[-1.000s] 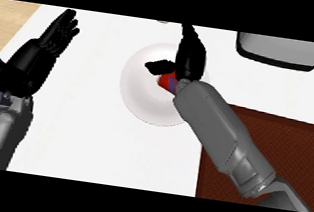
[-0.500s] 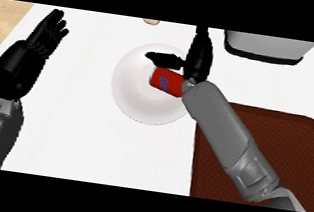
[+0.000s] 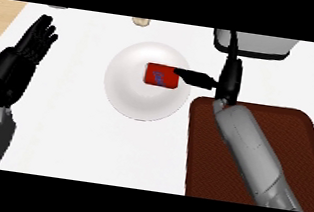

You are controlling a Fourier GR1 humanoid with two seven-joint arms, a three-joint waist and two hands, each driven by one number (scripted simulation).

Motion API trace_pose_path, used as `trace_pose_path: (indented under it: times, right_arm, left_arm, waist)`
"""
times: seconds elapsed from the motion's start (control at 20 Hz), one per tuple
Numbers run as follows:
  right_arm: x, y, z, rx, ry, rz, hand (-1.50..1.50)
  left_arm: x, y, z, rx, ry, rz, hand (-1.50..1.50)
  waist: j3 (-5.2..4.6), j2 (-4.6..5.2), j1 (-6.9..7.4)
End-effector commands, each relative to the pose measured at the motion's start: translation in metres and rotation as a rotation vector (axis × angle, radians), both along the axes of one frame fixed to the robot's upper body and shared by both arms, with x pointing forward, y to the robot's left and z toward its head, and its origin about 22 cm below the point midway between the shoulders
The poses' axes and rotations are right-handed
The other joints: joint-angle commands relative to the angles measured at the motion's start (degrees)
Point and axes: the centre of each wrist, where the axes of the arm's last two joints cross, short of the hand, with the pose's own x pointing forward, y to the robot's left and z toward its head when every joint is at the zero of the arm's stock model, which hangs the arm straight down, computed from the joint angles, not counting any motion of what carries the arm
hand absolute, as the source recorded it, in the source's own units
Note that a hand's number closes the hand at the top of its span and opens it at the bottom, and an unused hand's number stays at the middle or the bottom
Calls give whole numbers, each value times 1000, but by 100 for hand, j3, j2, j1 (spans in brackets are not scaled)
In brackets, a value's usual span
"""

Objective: Pick the can from the tray and place it in the plate

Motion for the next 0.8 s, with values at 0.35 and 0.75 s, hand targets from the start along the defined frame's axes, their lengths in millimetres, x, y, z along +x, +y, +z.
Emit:
trace_pose_path:
  times: [0.35, 0.75]
  right_arm:
    - [-55, -106, -22, -37, -15, 17, -150]
    - [-77, -153, -10, -118, -9, -5, -150]
  left_arm:
    - [-18, 1, -2, 14, -3, 14, 0]
    - [0, -6, 8, -16, 7, 8, 0]
  waist:
    - [-2, -11, -17]
    - [-2, -2, -14]
